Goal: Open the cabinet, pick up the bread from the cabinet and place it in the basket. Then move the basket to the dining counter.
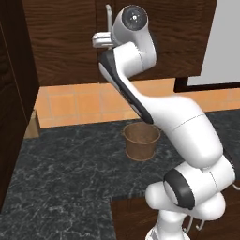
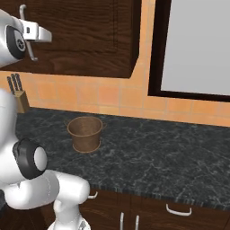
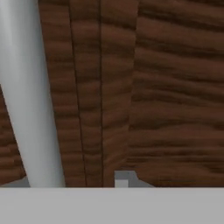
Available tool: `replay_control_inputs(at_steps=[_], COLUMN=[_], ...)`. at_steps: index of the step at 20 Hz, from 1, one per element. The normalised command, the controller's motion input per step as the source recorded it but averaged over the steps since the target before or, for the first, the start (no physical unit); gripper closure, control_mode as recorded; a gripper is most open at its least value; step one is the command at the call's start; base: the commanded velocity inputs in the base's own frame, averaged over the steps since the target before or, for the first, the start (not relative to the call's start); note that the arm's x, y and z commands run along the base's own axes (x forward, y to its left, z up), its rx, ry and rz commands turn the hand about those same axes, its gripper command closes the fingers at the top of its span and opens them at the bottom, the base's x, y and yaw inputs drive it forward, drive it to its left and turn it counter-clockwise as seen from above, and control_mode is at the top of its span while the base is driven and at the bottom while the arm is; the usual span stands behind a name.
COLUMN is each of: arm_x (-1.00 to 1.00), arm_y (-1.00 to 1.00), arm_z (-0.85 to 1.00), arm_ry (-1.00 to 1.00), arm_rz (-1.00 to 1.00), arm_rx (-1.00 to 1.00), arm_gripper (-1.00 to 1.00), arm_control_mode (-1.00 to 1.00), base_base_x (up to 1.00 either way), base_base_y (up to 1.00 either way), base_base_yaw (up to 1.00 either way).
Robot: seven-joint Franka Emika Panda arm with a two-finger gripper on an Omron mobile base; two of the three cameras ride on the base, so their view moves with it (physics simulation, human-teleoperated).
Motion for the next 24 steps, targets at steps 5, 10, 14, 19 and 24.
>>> replay_control_inputs(at_steps=[5, 10, 14, 19, 24], arm_x=[-0.06, -0.15, -0.16, -0.13, -0.10], arm_y=[-1.00, -1.00, -1.00, -1.00, -1.00], arm_z=[-0.07, -0.13, -0.17, -0.05, 0.00], arm_ry=[0.03, 0.00, -0.01, -0.02, 0.03], arm_rz=[-0.01, 0.00, 0.00, 0.00, 0.00], arm_rx=[0.06, 0.13, 0.17, 0.17, 0.09], arm_gripper=[1.00, 1.00, 1.00, 1.00, 1.00], arm_control_mode=[-1.00, -1.00, -1.00, -1.00, -1.00], base_base_x=[0.00, 0.00, 0.00, 0.00, 0.00], base_base_y=[0.00, 0.00, 0.00, 0.00, 0.00], base_base_yaw=[0.00, 0.00, 0.00, 0.00, 0.00])
